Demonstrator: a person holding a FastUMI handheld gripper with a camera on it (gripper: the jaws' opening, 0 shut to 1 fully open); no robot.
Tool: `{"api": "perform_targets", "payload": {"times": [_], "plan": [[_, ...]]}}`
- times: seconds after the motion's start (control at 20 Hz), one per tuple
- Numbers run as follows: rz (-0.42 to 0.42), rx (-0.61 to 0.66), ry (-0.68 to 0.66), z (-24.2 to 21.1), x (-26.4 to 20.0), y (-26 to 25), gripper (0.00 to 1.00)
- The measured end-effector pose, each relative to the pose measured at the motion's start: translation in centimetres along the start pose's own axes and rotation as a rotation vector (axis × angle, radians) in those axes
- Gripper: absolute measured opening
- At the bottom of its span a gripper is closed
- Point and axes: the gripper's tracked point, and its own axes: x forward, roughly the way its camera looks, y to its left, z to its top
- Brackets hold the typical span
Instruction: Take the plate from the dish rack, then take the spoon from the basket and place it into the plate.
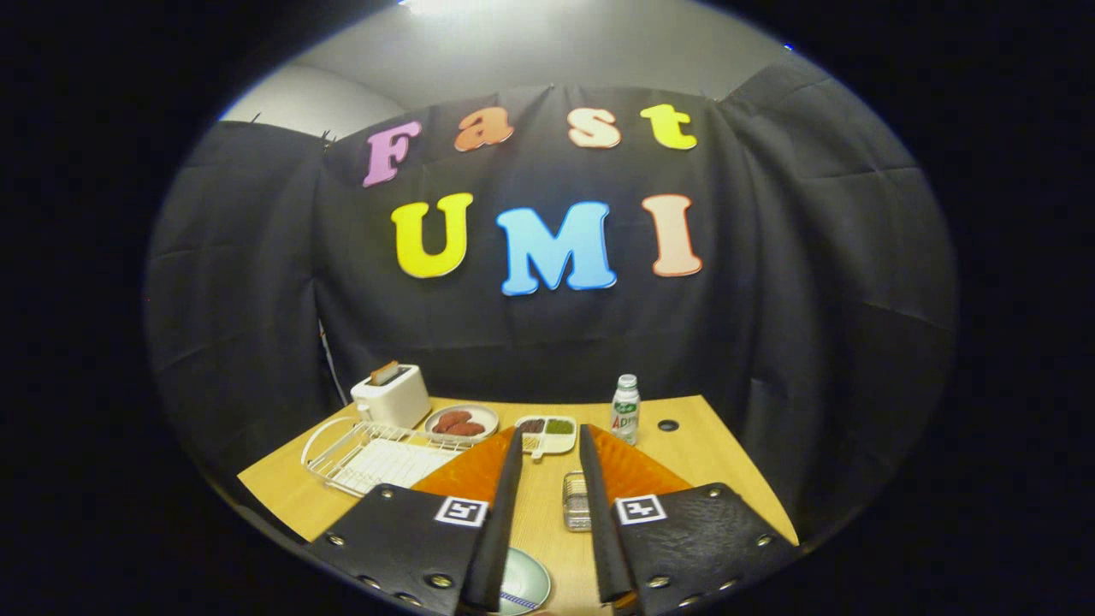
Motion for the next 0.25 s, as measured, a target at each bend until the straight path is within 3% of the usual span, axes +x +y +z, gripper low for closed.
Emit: {"api": "perform_targets", "payload": {"times": [0.1, 0.15, 0.25], "plan": [[-0.031, 0.004, -0.051, 1.4, -0.3, -1.3, 1.00], [-0.041, -0.003, -0.062, 1.7, -0.4, -1.8, 0.95], [-0.059, -0.025, -0.073, 1.9, -0.5, -2.6, 0.98]]}}
